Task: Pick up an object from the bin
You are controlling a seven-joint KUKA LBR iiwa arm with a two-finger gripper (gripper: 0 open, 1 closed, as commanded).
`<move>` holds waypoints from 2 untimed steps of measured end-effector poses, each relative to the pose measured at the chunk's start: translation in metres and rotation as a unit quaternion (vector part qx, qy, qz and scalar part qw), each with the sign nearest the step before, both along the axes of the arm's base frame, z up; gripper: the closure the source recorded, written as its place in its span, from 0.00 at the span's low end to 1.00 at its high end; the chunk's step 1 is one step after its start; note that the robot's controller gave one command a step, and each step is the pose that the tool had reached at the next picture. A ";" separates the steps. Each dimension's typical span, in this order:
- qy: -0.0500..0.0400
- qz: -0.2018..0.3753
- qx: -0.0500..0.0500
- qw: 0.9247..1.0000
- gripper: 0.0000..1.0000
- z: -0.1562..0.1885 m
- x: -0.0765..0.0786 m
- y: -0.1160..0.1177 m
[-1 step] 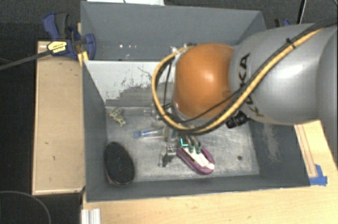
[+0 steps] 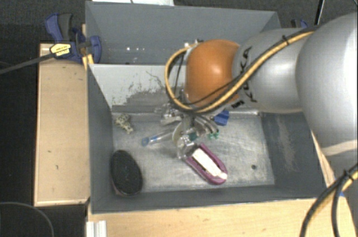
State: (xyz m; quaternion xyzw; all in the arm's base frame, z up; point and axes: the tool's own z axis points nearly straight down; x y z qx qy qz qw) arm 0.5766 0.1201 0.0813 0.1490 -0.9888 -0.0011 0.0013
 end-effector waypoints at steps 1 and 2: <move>-0.010 -0.054 0.003 0.998 0.00 -0.007 -0.024 -0.009; -0.009 -0.136 0.004 0.991 0.00 -0.006 -0.036 -0.022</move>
Offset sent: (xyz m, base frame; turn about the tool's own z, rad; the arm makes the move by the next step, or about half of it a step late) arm -0.0284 -0.0119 -0.0113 0.1088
